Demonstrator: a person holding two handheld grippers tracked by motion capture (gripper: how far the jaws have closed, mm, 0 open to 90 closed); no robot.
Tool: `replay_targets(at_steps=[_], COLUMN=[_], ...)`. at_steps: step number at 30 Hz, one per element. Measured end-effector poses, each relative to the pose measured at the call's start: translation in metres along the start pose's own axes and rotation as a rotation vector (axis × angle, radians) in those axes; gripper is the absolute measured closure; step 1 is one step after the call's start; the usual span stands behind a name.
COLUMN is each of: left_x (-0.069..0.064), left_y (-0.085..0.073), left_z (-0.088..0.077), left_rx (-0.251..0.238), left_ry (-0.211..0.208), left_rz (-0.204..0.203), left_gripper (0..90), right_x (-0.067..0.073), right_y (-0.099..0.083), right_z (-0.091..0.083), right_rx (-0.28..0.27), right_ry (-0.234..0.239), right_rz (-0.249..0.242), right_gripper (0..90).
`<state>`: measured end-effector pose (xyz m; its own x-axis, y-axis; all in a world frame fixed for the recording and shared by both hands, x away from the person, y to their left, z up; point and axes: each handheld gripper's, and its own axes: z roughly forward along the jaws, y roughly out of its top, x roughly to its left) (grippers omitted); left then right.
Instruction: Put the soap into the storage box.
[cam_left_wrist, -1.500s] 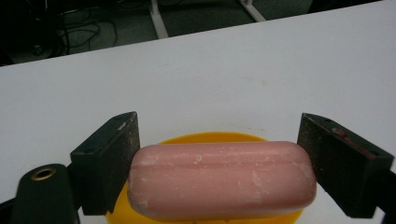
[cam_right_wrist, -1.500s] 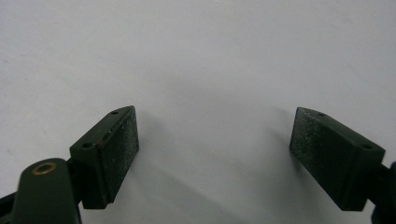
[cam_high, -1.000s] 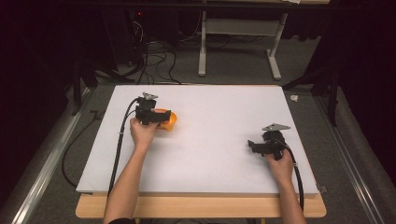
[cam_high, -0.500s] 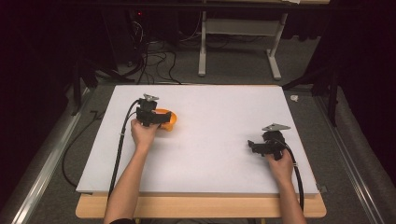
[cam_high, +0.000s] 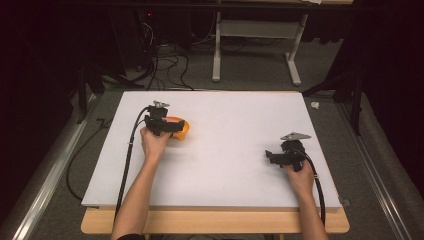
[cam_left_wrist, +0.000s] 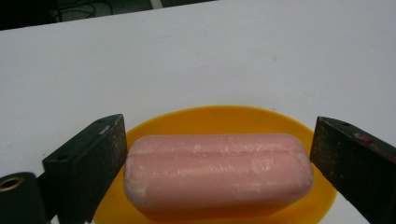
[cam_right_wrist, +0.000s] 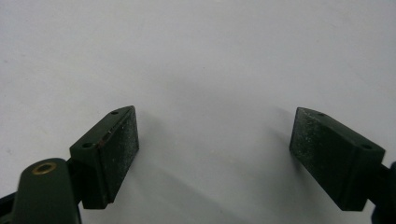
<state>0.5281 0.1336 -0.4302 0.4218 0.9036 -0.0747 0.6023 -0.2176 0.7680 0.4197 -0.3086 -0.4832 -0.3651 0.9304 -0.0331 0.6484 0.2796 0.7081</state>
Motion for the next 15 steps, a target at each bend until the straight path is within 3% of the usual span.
replay_targets(at_steps=[8,15], left_x=[0.002,0.000], left_y=[0.002,0.007], left_z=[-0.006,-0.022], left_rx=[-0.016,-0.057], left_ry=[-0.015,-0.016], left_rz=[-0.009,-0.010], left_gripper=[1.6,1.1], right_x=[0.000,0.000], right_y=[0.000,0.000], right_z=[0.000,0.000], right_rx=[-0.001,-0.002], right_ry=[-0.001,-0.001], right_rz=[-0.001,0.000], right_gripper=[16.1,16.1])
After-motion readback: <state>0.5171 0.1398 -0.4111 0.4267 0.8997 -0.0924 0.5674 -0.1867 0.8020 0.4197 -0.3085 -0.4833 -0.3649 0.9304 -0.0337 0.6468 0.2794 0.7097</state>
